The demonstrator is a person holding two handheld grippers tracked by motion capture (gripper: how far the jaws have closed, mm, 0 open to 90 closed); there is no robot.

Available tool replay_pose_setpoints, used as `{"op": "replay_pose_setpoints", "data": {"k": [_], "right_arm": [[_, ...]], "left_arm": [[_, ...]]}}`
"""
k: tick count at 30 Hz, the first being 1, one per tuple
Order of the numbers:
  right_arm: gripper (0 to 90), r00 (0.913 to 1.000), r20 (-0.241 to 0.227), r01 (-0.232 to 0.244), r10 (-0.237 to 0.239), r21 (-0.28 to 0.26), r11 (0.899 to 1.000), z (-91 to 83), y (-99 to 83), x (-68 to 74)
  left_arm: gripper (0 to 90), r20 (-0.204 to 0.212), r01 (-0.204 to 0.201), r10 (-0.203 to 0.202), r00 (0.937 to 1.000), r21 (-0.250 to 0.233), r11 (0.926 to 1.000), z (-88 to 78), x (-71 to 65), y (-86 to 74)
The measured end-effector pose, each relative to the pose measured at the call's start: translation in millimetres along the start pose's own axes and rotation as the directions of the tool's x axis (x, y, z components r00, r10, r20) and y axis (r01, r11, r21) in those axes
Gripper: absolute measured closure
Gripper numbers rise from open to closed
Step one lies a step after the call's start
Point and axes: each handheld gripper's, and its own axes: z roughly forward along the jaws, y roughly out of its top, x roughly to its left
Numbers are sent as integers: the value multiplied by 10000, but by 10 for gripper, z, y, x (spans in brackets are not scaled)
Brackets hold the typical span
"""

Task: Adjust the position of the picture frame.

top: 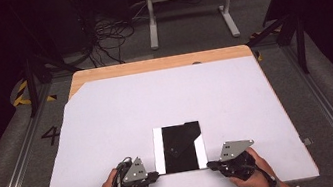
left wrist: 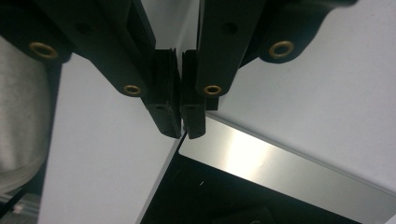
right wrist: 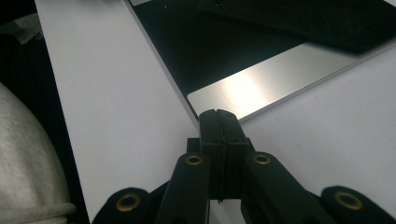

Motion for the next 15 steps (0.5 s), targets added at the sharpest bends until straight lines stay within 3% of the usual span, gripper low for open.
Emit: {"op": "replay_pose_setpoints", "data": {"k": [2,5,10,14,15], "right_arm": [[900,9999,-3,-125,125,-90,9999,13,-1,12],[900,9998,126,-138,139,-78,9999,30,16,45],[900,9998,176,28,-27,-52,10000,67,51,87],[900,9998,-147,-116,115,-50,9999,58,95,39],[900,9999,-12,-107,107,-186,9998,39,123,5]], "left_arm": [[864,27,110,-110,9999,-119,9999,8,20,-6],[880,-324,-75,74,9994,-27,10000,-4,26,-15],[897,-510,181,-184,9985,-64,9998,-16,79,-33],[898,-578,207,-211,9981,-75,9998,-8,88,-27],[898,-579,181,-183,9982,-48,9998,-9,92,-26]]}}
